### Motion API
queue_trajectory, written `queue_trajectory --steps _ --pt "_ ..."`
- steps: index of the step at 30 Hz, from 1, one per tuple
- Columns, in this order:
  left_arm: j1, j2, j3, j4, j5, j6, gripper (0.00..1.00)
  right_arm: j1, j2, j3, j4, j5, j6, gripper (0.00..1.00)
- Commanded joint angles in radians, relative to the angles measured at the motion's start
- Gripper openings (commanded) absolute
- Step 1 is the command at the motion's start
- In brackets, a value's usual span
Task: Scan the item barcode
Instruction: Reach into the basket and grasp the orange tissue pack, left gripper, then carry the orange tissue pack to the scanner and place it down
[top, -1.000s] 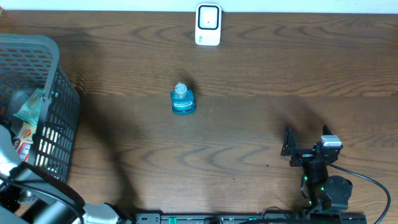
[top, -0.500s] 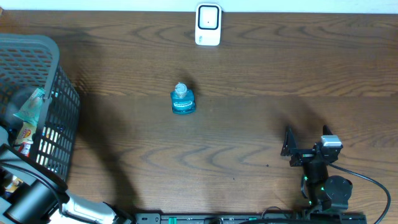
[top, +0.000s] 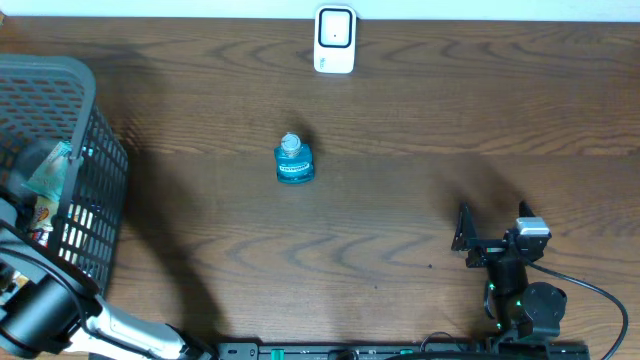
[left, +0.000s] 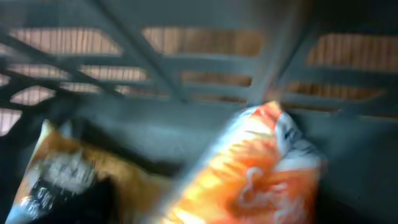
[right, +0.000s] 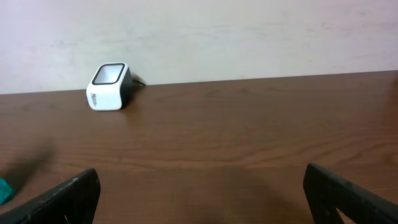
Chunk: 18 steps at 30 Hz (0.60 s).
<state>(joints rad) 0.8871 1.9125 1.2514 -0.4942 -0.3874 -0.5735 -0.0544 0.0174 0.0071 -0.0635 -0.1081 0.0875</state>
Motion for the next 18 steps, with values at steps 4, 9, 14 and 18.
queue_trajectory --steps 4,9,14,18 --pt "0.015 0.029 -0.006 0.008 -0.025 0.005 0.24 0.01 -0.004 -0.002 -0.003 -0.002 0.009 0.99" --pt "0.013 -0.033 0.001 0.006 -0.024 0.045 0.19 0.01 -0.004 -0.002 -0.003 -0.002 0.009 0.99" --pt "0.012 -0.198 0.006 0.002 -0.005 0.065 0.19 0.01 -0.004 -0.002 -0.003 -0.002 0.009 0.99" --pt "0.011 -0.38 0.006 -0.011 0.121 0.064 0.19 0.01 -0.004 -0.002 -0.003 -0.003 0.009 0.99"
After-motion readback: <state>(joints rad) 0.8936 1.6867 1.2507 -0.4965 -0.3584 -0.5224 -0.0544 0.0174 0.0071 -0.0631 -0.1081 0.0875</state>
